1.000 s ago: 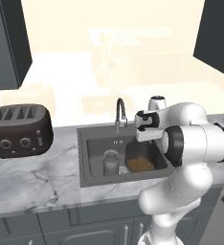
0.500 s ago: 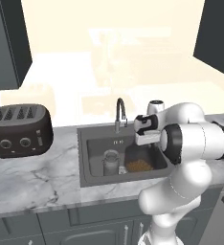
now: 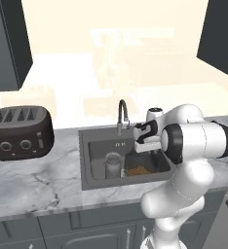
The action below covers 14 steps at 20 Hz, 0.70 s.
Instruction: Pick the jar and bowl and place them in the sink. Then turn on the water.
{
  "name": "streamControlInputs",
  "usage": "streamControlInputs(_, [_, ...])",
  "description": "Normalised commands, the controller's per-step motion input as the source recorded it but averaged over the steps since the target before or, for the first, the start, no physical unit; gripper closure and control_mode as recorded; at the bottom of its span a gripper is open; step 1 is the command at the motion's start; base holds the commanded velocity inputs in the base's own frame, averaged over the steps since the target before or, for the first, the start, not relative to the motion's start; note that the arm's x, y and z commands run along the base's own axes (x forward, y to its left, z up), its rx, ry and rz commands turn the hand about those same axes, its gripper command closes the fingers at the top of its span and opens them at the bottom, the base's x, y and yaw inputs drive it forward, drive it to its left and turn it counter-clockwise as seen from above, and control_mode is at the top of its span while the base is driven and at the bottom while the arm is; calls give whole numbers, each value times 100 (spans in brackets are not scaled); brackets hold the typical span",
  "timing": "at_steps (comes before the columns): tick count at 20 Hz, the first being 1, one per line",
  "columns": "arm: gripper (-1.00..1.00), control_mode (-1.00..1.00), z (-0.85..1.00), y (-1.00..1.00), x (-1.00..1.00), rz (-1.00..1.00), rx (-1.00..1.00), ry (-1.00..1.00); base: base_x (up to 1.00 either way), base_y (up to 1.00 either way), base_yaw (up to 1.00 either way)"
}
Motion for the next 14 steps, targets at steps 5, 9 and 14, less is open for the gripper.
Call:
streamControlInputs(5, [100,-100,-19,9,0,0,0,0,0,0,0])
streamControlInputs(9, [100,-100,-17,6,0,0,0,0,0,0,0])
streamControlInputs(14, [100,-100,-17,7,0,0,0,0,0,0,0])
